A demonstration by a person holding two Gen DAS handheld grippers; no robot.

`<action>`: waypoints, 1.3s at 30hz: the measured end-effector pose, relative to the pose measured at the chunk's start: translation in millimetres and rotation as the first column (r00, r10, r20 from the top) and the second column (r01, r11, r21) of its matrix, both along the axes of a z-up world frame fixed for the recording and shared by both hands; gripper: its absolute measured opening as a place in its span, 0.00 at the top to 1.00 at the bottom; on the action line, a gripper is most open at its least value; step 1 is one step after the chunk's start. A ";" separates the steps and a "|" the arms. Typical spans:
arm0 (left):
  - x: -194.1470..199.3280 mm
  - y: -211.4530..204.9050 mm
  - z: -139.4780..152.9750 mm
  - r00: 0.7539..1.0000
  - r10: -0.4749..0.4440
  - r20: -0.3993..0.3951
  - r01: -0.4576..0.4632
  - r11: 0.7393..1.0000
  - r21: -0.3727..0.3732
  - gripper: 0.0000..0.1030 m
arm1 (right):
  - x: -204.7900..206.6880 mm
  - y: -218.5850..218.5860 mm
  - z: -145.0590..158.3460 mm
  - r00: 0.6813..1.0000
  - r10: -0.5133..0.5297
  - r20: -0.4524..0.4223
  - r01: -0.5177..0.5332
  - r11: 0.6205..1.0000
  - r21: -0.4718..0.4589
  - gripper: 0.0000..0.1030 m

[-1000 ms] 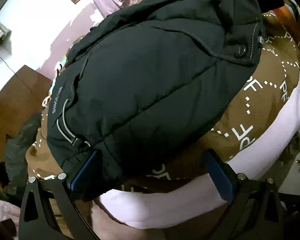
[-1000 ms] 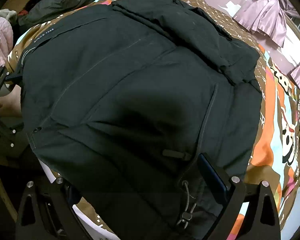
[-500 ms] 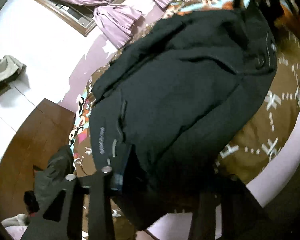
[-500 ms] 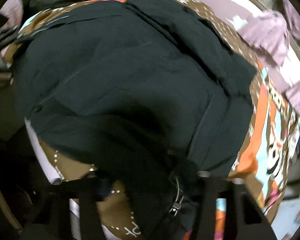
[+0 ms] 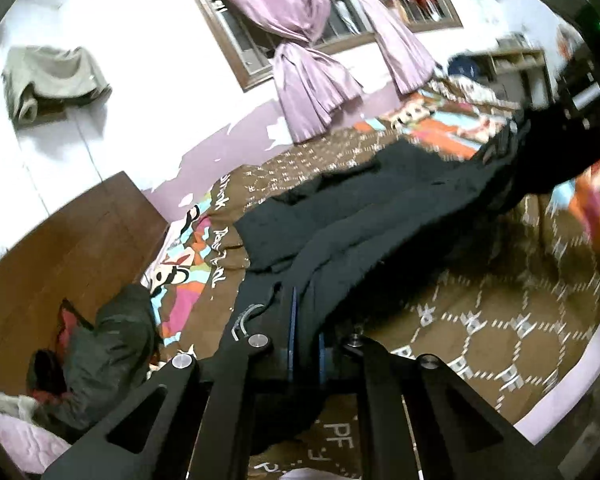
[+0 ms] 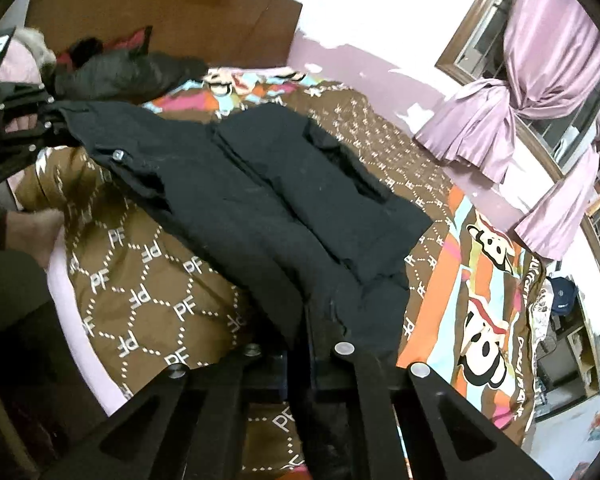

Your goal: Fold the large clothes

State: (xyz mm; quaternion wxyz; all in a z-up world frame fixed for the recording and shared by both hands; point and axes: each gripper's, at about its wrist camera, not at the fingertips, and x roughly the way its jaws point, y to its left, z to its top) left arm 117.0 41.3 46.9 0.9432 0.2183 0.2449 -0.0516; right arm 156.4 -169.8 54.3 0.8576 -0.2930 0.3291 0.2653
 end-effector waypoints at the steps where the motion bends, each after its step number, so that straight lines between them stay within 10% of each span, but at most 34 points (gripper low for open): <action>1: -0.3 3.2 7.7 1.000 0.000 0.002 0.000 1.000 -0.026 0.94 | -3.5 -1.6 6.8 1.000 0.000 0.002 0.000 1.000 0.012 0.94; 12: -63.5 7.2 75.8 0.999 -0.017 0.051 0.023 0.992 -0.124 0.95 | -74.5 -9.3 60.0 0.997 0.069 0.046 -0.069 0.998 0.010 0.95; 18: -75.3 3.4 93.9 0.991 -0.111 -0.075 0.097 0.981 -0.167 0.95 | -92.8 -13.4 56.3 0.995 0.102 0.008 -0.101 0.994 -0.050 0.95; 39: 137.4 7.6 109.4 0.994 -0.112 -0.006 0.111 0.990 -0.083 0.95 | 133.1 18.4 59.1 0.968 -0.131 0.215 0.134 0.991 -0.003 0.95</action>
